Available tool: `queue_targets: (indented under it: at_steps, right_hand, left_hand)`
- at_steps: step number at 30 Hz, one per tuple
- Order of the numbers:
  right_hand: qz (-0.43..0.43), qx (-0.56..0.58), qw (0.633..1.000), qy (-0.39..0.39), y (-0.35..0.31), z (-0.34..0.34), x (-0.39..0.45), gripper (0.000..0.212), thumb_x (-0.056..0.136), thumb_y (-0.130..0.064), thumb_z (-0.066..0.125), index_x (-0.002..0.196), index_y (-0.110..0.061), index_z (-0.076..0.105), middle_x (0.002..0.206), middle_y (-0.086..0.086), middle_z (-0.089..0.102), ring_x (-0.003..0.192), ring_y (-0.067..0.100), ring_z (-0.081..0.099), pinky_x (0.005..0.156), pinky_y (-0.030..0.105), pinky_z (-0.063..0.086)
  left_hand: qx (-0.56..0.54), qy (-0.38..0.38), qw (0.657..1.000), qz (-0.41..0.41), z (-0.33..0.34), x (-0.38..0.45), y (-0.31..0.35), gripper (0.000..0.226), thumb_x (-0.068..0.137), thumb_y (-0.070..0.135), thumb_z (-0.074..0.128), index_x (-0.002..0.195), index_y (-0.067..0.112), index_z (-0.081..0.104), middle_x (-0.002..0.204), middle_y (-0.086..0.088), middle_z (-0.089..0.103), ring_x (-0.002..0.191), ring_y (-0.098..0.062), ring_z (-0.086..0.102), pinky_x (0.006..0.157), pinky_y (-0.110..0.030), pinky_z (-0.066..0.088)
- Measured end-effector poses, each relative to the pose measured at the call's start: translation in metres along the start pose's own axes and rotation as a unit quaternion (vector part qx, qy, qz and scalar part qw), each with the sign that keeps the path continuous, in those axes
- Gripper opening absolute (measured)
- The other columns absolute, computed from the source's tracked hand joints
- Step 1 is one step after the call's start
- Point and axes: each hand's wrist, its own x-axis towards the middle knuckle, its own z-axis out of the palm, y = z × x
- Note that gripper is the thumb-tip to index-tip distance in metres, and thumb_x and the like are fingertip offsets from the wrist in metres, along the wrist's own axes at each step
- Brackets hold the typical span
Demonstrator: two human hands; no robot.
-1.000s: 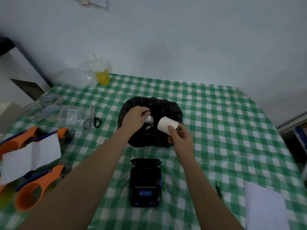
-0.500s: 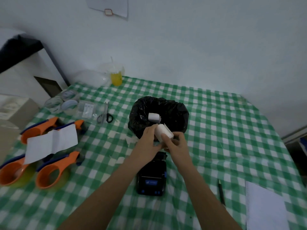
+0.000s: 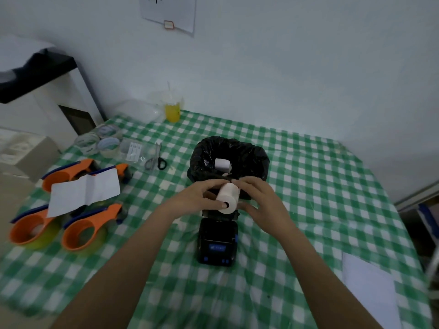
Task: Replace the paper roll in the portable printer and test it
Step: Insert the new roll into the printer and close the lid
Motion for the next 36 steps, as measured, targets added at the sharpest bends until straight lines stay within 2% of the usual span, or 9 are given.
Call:
queue_targets:
  at_steps: [6, 9, 11, 14, 17, 22, 25, 29, 36]
  right_hand:
    - [-0.132, -0.105, 0.983, -0.068, -0.005, 0.003, 0.006, 0.050, 0.081, -0.024, 0.069, 0.128, -0.025, 0.052, 0.139, 0.007, 0.049, 0.124, 0.022, 0.031, 0.105, 0.037, 0.033]
    - [-0.089, -0.052, 0.993, -0.062, -0.007, 0.013, 0.003, 0.048, 0.082, -0.025, 0.068, 0.126, -0.014, 0.054, 0.136, 0.005, 0.053, 0.124, 0.016, 0.030, 0.108, 0.031, 0.028]
    - [-0.027, -0.018, 0.998, -0.061, -0.008, 0.025, -0.003, 0.047, 0.082, -0.027, 0.068, 0.124, -0.011, 0.054, 0.128, 0.005, 0.058, 0.120, 0.019, 0.040, 0.107, 0.035, 0.036]
    - [0.034, -0.047, 0.994, -0.091, -0.005, 0.050, -0.016, 0.049, 0.080, -0.034, 0.068, 0.121, -0.010, 0.056, 0.120, 0.006, 0.063, 0.112, 0.026, 0.051, 0.097, 0.038, 0.041]
    - [0.040, -0.133, 0.983, -0.118, -0.002, 0.076, -0.029, 0.049, 0.070, -0.038, 0.076, 0.110, -0.015, 0.062, 0.109, 0.003, 0.067, 0.101, 0.026, 0.059, 0.085, 0.038, 0.047]
    - [0.060, -0.231, 0.964, -0.121, 0.002, 0.106, -0.033, 0.052, 0.046, -0.040, 0.089, 0.090, -0.019, 0.070, 0.083, -0.004, 0.072, 0.069, 0.019, 0.065, 0.055, 0.029, 0.053]
    - [0.076, -0.250, 0.953, -0.151, 0.004, 0.118, -0.031, 0.052, 0.051, -0.038, 0.087, 0.096, -0.017, 0.072, 0.085, -0.003, 0.073, 0.069, 0.021, 0.065, 0.048, 0.028, 0.051]
    - [0.129, -0.161, 0.956, -0.207, 0.008, 0.130, -0.030, 0.046, 0.085, -0.031, 0.059, 0.128, -0.015, 0.053, 0.120, 0.007, 0.063, 0.110, 0.030, 0.054, 0.076, 0.041, 0.053]
    - [0.121, -0.148, 0.953, -0.237, 0.023, 0.139, -0.032, 0.044, 0.091, -0.014, 0.048, 0.135, -0.018, 0.047, 0.134, 0.004, 0.057, 0.122, 0.031, 0.045, 0.087, 0.042, 0.051]
  left_hand:
    - [-0.024, -0.052, 0.997, -0.060, -0.010, -0.001, -0.013, 0.092, 0.078, 0.019, 0.072, 0.146, 0.030, 0.012, 0.142, 0.004, 0.046, 0.121, -0.014, 0.050, 0.107, -0.038, 0.041]
    - [-0.050, -0.040, 0.996, -0.064, -0.007, -0.002, -0.022, 0.091, 0.082, 0.018, 0.068, 0.147, 0.028, 0.006, 0.147, 0.006, 0.039, 0.107, 0.004, 0.050, 0.093, -0.025, 0.047]
    - [-0.066, -0.004, 0.995, -0.069, -0.003, -0.002, -0.029, 0.088, 0.083, 0.019, 0.066, 0.147, 0.027, 0.006, 0.147, 0.004, 0.038, 0.110, -0.002, 0.052, 0.088, -0.024, 0.049]
    - [-0.054, 0.097, 0.989, -0.093, 0.001, -0.003, -0.045, 0.076, 0.086, 0.026, 0.063, 0.146, 0.024, 0.017, 0.140, 0.000, 0.046, 0.117, -0.017, 0.051, 0.092, -0.029, 0.048]
    - [-0.009, 0.179, 0.978, -0.111, 0.003, -0.003, -0.063, 0.058, 0.090, 0.025, 0.056, 0.141, 0.021, 0.029, 0.133, -0.006, 0.052, 0.106, -0.016, 0.053, 0.092, -0.032, 0.044]
    - [0.012, 0.208, 0.971, -0.118, 0.011, -0.001, -0.077, 0.043, 0.093, 0.017, 0.050, 0.134, 0.013, 0.039, 0.119, -0.008, 0.053, 0.097, -0.015, 0.050, 0.063, -0.014, 0.044]
    - [0.023, 0.212, 0.970, -0.118, 0.016, 0.002, -0.084, 0.042, 0.093, 0.013, 0.048, 0.135, 0.010, 0.040, 0.111, -0.003, 0.051, 0.097, -0.014, 0.049, 0.074, -0.018, 0.043]
    - [0.052, 0.216, 0.968, -0.115, 0.020, 0.007, -0.092, 0.041, 0.093, 0.014, 0.048, 0.134, 0.010, 0.042, 0.131, -0.011, 0.051, 0.111, -0.021, 0.052, 0.092, -0.030, 0.042]
    - [0.111, 0.221, 0.966, -0.076, 0.028, 0.019, -0.100, 0.041, 0.091, 0.013, 0.050, 0.132, 0.011, 0.045, 0.137, -0.013, 0.048, 0.126, -0.026, 0.046, 0.108, -0.036, 0.038]
